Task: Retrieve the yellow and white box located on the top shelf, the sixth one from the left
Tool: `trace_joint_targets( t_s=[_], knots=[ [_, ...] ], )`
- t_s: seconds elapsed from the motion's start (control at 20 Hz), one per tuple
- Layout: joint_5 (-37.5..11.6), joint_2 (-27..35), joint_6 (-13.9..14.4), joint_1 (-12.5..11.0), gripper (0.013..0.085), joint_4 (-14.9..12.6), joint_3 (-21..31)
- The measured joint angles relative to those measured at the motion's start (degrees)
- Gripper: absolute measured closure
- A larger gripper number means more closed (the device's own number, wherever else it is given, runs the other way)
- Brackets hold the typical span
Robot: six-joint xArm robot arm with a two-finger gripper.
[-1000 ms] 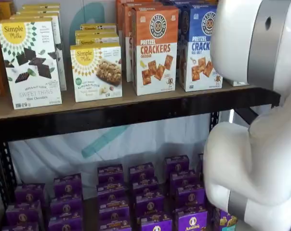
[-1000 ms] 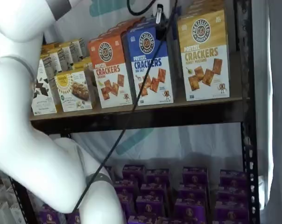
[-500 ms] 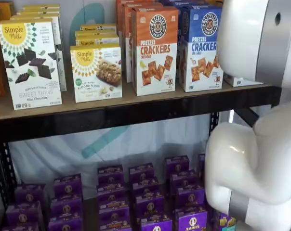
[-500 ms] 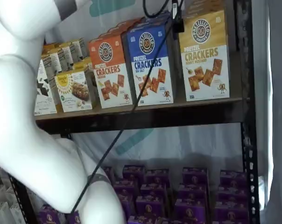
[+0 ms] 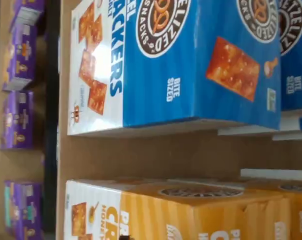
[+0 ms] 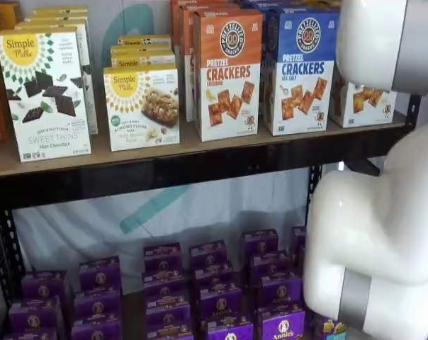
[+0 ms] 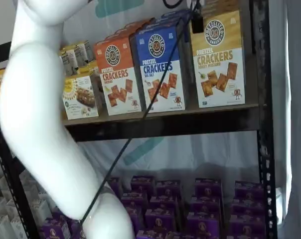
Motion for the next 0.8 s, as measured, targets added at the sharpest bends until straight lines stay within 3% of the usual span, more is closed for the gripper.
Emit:
trace_joint_targets(
  t_s=[0.2, 0.45, 0.8],
  knots=[
    [1.82, 2.94, 1.81, 1.85, 0.0130, -2.65, -3.00],
    [1.80, 4.75, 2.33, 2.48, 0.0130, -3.18, -4.36],
    [4.03, 8.12, 2.99, 3.85, 0.0130, -7.43, -7.89]
  ],
)
